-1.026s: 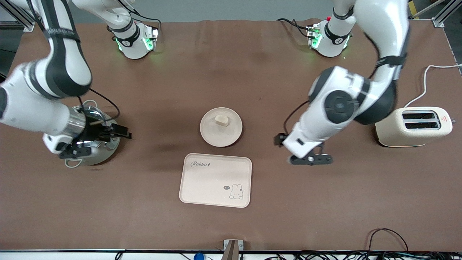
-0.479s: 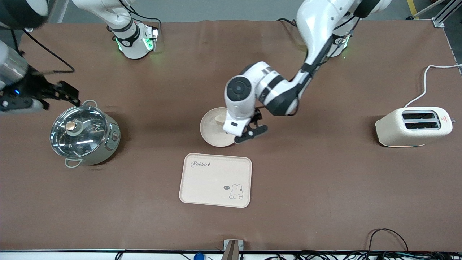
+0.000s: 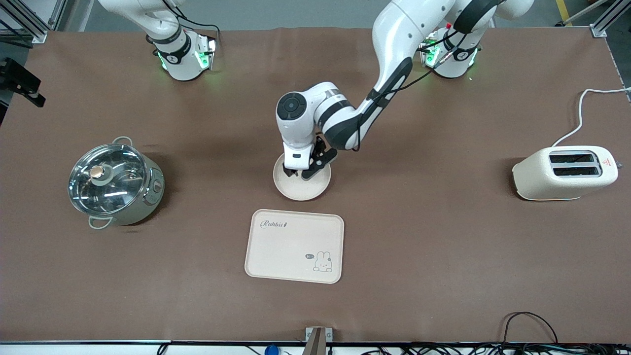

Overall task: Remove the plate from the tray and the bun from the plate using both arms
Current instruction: 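Lower the left gripper into the plate and grasp the bun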

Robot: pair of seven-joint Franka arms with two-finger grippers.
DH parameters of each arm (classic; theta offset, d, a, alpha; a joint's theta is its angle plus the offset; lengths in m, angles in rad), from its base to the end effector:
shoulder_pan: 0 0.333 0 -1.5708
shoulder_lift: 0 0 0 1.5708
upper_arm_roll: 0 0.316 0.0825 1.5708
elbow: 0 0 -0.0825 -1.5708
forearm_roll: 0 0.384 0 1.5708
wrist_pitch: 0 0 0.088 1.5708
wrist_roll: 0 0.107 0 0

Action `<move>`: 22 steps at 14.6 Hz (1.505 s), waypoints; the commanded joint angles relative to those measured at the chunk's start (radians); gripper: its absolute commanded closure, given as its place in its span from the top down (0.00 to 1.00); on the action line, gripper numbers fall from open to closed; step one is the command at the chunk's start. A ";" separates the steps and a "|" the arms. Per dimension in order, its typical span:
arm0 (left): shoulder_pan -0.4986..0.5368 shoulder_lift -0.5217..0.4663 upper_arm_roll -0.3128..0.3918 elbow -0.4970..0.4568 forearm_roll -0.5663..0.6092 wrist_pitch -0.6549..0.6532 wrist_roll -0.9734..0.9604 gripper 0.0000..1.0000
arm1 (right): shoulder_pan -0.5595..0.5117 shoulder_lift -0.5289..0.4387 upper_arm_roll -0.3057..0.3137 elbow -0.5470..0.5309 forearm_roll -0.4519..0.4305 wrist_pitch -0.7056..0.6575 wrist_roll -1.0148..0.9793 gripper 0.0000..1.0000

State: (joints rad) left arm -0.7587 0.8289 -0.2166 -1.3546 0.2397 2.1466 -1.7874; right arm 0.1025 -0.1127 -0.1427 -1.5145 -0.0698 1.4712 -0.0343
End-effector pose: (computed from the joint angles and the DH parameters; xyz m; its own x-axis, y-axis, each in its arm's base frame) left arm 0.4491 -0.5834 0.2315 0.7334 0.6785 0.0422 0.6793 -0.7338 -0.0081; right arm 0.5057 -0.0338 0.7011 0.9977 -0.0130 0.0665 -0.0167 -0.9983 0.0551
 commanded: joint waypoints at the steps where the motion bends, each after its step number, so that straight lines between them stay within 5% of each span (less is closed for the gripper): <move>1: -0.016 0.021 0.006 0.008 0.055 0.019 -0.133 0.98 | -0.073 0.001 0.074 -0.007 -0.016 -0.002 0.002 1.00; 5: -0.027 0.048 0.006 0.006 0.066 0.021 -0.197 0.79 | -0.047 0.004 0.077 -0.006 -0.010 -0.002 0.007 1.00; 10: -0.027 0.075 0.005 0.005 0.059 0.021 -0.251 0.74 | -0.035 0.005 0.083 -0.004 -0.008 -0.049 0.005 1.00; 19: -0.024 0.067 0.005 0.008 0.067 0.021 -0.227 0.25 | -0.049 0.005 0.071 0.019 -0.004 -0.071 0.001 1.00; 22: -0.005 0.032 0.005 0.012 0.069 0.010 -0.192 0.24 | -0.056 0.005 0.049 0.020 -0.002 -0.061 -0.002 1.00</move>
State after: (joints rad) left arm -0.7752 0.8996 -0.2146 -1.3366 0.2870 2.1661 -2.0010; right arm 0.0599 -0.1021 -0.0854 -1.5022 -0.0698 1.4118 -0.0340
